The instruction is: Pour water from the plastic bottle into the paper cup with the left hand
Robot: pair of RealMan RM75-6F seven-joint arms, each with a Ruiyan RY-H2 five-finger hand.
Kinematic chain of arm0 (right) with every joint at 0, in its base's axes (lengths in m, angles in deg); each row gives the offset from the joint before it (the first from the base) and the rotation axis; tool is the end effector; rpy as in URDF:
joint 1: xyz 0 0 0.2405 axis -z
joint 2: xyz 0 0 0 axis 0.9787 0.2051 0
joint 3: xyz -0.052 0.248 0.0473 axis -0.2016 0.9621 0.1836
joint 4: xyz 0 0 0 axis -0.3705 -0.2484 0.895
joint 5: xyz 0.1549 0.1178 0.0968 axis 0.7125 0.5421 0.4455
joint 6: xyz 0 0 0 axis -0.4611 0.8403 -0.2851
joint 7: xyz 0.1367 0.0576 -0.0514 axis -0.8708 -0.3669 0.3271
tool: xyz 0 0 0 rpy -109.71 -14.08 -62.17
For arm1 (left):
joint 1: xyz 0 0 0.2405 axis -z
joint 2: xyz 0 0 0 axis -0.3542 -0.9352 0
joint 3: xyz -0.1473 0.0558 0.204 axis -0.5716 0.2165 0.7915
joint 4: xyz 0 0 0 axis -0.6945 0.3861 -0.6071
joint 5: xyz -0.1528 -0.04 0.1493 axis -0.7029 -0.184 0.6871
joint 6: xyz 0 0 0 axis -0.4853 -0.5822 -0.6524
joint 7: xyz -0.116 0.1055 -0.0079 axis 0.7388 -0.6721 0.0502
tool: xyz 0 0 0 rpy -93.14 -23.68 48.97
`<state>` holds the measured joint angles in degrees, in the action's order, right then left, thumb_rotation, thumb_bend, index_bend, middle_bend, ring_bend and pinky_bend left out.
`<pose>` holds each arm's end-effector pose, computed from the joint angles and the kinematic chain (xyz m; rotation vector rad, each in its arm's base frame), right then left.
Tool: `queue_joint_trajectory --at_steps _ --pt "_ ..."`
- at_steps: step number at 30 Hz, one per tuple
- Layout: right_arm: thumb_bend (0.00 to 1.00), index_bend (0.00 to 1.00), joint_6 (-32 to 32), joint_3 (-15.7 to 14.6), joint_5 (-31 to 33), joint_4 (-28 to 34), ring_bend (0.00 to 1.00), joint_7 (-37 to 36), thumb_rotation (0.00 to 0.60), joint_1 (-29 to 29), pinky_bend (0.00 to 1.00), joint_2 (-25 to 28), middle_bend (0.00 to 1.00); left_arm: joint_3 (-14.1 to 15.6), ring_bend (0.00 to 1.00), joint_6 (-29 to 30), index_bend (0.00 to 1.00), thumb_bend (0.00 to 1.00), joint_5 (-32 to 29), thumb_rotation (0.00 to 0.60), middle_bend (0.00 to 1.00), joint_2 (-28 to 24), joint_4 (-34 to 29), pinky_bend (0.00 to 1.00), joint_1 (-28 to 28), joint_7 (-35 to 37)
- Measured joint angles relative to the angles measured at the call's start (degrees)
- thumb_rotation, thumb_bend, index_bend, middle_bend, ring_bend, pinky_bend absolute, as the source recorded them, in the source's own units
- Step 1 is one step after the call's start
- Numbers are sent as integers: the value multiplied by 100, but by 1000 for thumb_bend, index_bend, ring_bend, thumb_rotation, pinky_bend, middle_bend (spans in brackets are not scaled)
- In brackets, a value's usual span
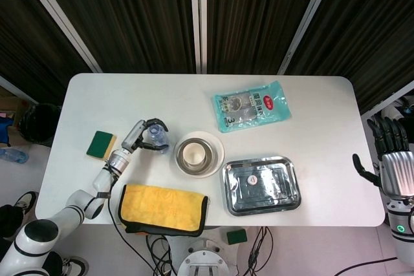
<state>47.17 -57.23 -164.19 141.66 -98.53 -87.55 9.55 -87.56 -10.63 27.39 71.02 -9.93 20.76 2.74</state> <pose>-0.3016 -0.2363 0.1760 1.3300 -0.6693 1.2291 -0.2266 0.3941 -0.0700 -1.3518 -1.8900 -1.5615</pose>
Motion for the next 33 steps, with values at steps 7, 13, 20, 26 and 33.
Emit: queue_joint_trajectory --at_steps 7,13,20,26,33 --pt "359 0 -23 -4 13 -5 0 15 600 2 0 -3 0 22 347 -6 546 250 11 600 520 32 81 450 17 65" --pt "361 0 -48 2 42 9 0 34 600 3 0 -3 0 42 366 17 565 311 26 600 540 37 104 505 25 111" --pt "362 0 -78 2 66 19 0 50 600 6 0 -3 0 32 415 126 596 311 31 600 571 21 88 576 15 124" --pt "361 0 -92 -7 67 19 0 72 600 9 0 0 0 8 460 216 624 311 19 600 599 -9 53 607 -2 77" --pt "361 0 -97 -6 69 42 0 93 600 14 0 11 0 -50 490 409 656 314 -7 600 631 3 93 628 -35 -263"
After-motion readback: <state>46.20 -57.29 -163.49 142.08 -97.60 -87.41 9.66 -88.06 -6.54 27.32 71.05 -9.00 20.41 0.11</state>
